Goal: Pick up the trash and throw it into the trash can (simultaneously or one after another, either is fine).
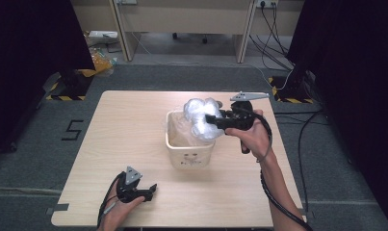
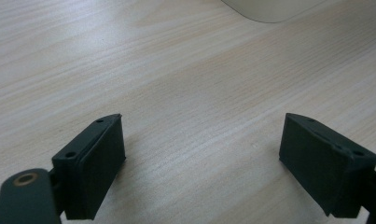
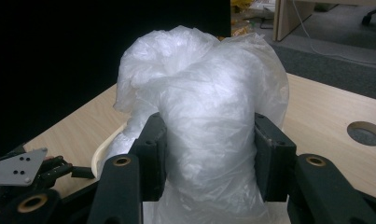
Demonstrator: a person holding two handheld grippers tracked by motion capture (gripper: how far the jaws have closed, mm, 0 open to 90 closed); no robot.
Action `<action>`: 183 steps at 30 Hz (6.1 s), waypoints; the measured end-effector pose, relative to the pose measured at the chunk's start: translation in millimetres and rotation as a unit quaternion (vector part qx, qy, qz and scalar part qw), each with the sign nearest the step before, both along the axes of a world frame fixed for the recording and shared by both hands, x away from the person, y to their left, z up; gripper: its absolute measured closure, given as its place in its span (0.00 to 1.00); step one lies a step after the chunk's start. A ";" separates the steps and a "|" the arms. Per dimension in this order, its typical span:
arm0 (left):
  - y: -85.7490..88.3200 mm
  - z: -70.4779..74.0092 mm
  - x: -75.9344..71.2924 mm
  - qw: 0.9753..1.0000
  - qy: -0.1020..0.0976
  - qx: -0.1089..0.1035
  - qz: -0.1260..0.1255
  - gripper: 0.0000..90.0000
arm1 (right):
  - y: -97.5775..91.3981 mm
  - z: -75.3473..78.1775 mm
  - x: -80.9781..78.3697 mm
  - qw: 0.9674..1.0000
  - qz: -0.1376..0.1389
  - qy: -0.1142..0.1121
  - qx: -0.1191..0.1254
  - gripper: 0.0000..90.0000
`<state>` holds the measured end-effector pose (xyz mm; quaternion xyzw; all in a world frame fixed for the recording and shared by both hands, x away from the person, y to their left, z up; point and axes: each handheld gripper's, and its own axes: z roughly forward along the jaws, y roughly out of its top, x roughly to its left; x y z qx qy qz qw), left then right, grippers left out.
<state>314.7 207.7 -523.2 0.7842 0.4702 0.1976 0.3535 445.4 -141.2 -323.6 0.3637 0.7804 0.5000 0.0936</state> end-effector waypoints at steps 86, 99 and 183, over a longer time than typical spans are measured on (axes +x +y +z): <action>0.5 0.3 -1.0 1.000 0.002 0.002 0.000 0.15 | 67.3 -37.4 24.9 0.993 0.069 0.062 -0.071 0.51; 0.4 0.2 -1.0 1.000 0.002 0.001 0.001 0.15 | 41.1 -27.5 18.6 0.997 0.051 0.041 -0.049 0.48; 0.2 0.0 -1.1 1.000 0.001 0.000 0.002 0.15 | -82.0 -102.5 -45.7 0.998 -0.062 0.017 0.021 0.29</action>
